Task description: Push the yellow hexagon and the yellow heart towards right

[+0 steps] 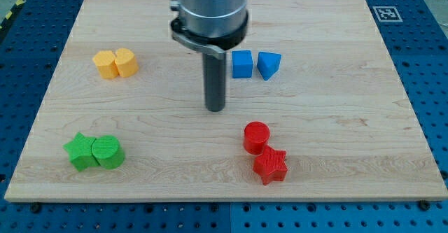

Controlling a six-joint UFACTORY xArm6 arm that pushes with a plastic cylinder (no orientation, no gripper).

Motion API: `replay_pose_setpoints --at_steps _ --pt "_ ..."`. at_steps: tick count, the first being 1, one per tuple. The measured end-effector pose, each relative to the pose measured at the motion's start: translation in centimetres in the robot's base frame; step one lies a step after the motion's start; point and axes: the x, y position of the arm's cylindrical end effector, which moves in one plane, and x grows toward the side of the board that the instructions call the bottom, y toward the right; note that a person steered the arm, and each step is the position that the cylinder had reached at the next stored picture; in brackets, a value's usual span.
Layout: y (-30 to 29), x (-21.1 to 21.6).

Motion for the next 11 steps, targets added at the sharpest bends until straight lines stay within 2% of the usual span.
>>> replay_pose_setpoints --at_steps 2,3,4,5,7,9,10,11 --pt "-8.0 -0.1" --pt "-13.3 -1.6" --pt "-17.6 -5.1" --pt "-17.9 -5.2" --pt "-19.2 -2.5" --pt "-23.1 -6.8" --pt "-22.9 -6.8" --pt "-18.1 -7.8"
